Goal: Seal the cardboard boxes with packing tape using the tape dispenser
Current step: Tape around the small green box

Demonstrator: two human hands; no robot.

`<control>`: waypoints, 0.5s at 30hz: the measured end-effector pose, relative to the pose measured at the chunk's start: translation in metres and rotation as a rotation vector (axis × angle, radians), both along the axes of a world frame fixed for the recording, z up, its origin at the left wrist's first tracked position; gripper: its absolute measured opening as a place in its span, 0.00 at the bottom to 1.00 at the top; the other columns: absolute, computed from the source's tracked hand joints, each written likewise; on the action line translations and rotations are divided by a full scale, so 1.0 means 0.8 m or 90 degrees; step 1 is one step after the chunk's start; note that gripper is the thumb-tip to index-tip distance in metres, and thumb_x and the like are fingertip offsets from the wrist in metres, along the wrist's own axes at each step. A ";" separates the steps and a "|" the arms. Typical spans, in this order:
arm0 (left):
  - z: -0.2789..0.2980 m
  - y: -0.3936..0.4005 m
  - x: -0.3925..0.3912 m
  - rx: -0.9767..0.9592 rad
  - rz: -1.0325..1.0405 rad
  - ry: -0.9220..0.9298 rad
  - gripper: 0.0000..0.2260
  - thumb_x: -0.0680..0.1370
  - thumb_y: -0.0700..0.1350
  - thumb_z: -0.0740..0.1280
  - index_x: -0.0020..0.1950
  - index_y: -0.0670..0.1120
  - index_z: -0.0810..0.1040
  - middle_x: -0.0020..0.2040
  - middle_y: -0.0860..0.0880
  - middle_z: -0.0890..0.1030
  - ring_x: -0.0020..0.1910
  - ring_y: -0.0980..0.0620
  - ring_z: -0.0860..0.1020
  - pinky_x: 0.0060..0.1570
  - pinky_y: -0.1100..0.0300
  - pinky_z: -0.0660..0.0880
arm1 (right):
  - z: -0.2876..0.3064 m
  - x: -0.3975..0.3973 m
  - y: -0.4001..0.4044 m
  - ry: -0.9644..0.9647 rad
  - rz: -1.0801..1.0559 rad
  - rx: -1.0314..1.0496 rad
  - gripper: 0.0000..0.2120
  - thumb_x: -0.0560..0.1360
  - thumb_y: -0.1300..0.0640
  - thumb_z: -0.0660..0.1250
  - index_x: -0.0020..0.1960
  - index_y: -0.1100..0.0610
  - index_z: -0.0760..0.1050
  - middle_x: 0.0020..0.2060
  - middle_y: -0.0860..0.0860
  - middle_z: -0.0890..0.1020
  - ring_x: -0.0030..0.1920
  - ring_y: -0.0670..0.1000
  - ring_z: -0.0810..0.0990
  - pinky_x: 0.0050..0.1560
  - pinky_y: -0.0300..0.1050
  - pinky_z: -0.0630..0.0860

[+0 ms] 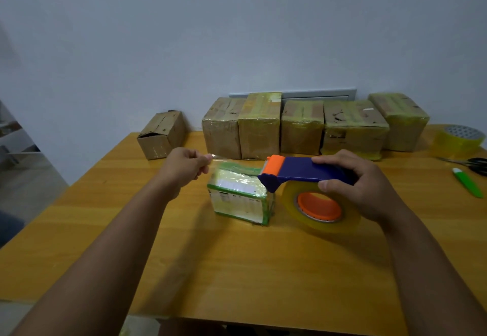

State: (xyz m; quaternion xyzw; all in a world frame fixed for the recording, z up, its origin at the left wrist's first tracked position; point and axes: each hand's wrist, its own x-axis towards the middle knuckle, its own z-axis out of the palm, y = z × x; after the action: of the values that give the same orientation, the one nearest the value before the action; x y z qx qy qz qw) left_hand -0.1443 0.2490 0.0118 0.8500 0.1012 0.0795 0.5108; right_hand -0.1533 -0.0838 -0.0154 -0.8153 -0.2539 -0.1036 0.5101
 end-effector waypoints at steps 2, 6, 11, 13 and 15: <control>-0.003 0.000 0.003 -0.010 0.006 -0.004 0.12 0.80 0.44 0.67 0.48 0.34 0.80 0.36 0.46 0.78 0.36 0.51 0.72 0.38 0.59 0.72 | 0.003 0.006 0.001 -0.004 -0.004 -0.002 0.24 0.63 0.37 0.68 0.58 0.41 0.78 0.48 0.45 0.76 0.44 0.46 0.75 0.38 0.31 0.69; -0.010 0.002 0.010 -0.029 0.015 0.011 0.12 0.79 0.45 0.67 0.49 0.34 0.80 0.37 0.45 0.78 0.37 0.51 0.72 0.39 0.58 0.72 | 0.006 0.017 0.004 0.008 -0.011 -0.014 0.25 0.62 0.37 0.68 0.58 0.42 0.79 0.47 0.48 0.76 0.43 0.47 0.75 0.38 0.33 0.70; -0.019 0.006 0.016 -0.046 0.019 0.036 0.11 0.79 0.44 0.67 0.48 0.35 0.80 0.37 0.45 0.78 0.38 0.50 0.73 0.40 0.56 0.73 | 0.001 0.024 0.011 0.017 -0.003 -0.024 0.24 0.62 0.38 0.68 0.57 0.44 0.80 0.46 0.48 0.76 0.41 0.47 0.75 0.37 0.33 0.70; -0.022 0.008 0.018 -0.052 0.022 0.047 0.11 0.79 0.44 0.67 0.47 0.35 0.80 0.37 0.45 0.78 0.37 0.50 0.72 0.39 0.57 0.73 | -0.003 0.025 0.012 0.024 -0.001 -0.022 0.25 0.62 0.38 0.68 0.57 0.44 0.80 0.45 0.47 0.76 0.41 0.46 0.75 0.37 0.32 0.70; -0.027 0.009 0.020 -0.059 0.025 0.063 0.11 0.79 0.43 0.68 0.48 0.35 0.80 0.36 0.45 0.78 0.36 0.51 0.72 0.39 0.58 0.72 | -0.006 0.026 0.012 0.030 -0.003 -0.019 0.24 0.62 0.38 0.68 0.56 0.43 0.80 0.44 0.46 0.75 0.40 0.46 0.75 0.37 0.33 0.69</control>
State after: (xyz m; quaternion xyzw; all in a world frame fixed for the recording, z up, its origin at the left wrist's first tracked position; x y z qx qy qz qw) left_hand -0.1282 0.2558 -0.0096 0.8261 0.1463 0.0425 0.5426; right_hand -0.1324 -0.0743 -0.0204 -0.8259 -0.2410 -0.0815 0.5033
